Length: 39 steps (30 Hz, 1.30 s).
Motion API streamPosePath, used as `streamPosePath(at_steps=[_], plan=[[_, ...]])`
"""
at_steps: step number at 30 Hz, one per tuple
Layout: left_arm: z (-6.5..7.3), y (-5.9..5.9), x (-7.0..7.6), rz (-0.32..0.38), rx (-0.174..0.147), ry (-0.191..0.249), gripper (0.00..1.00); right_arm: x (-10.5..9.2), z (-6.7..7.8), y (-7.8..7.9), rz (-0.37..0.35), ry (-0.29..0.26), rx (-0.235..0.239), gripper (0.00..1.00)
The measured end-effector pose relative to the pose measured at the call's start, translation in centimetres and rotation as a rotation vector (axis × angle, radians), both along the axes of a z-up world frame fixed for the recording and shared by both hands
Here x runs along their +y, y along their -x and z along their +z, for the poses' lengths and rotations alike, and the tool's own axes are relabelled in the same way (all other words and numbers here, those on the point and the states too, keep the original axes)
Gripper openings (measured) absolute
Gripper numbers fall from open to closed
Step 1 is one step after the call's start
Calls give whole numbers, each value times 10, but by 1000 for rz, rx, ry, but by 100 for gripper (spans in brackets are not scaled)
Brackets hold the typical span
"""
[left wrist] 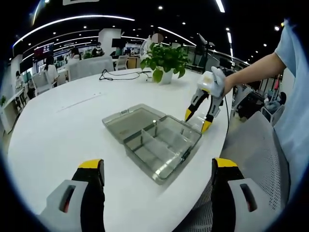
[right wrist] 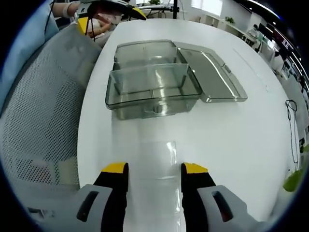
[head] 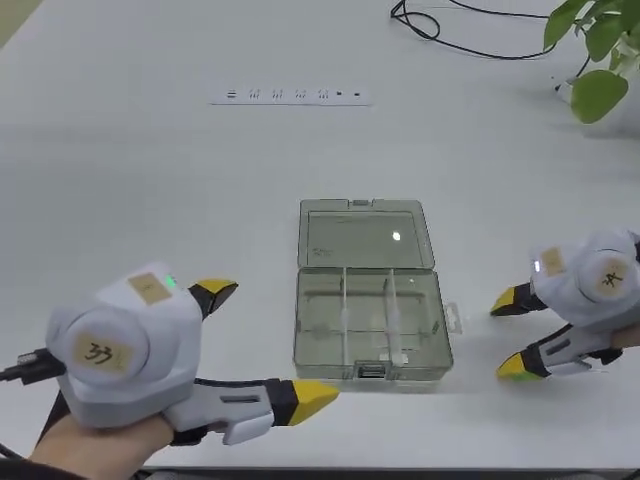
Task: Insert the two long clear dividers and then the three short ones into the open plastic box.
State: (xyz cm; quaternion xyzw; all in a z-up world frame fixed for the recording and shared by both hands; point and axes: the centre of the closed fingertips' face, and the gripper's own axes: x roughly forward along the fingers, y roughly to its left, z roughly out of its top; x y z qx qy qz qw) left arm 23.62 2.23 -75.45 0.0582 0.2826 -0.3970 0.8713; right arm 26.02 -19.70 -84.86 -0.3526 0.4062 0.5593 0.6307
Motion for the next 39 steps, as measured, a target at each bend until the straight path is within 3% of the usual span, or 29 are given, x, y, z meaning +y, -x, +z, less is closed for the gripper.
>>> streamPosePath(at_steps=[3, 5, 9, 15, 30, 34, 39], plan=[[0, 0, 1, 2, 1, 1, 94, 0, -1, -3, 16, 15, -6, 42], [-1, 0, 2, 4, 2, 0, 94, 0, -1, -3, 66, 46, -33, 41], [-2, -1, 2, 6, 3, 0, 94, 0, -2, -3, 80, 51, -17, 39], [-3, -1, 0, 0, 4, 6, 94, 1, -4, -3, 94, 57, -23, 33], [-3, -1, -3, -4, 5, 25, 93, 3, -5, -2, 98, 95, -41, 32], [-3, 0, -1, 11, 19, 41, 93, 5, 3, -5, 75, 80, -57, 32], [-3, -2, -5, 36, 53, 85, 90, 8, 19, -14, 62, 80, -128, 32]])
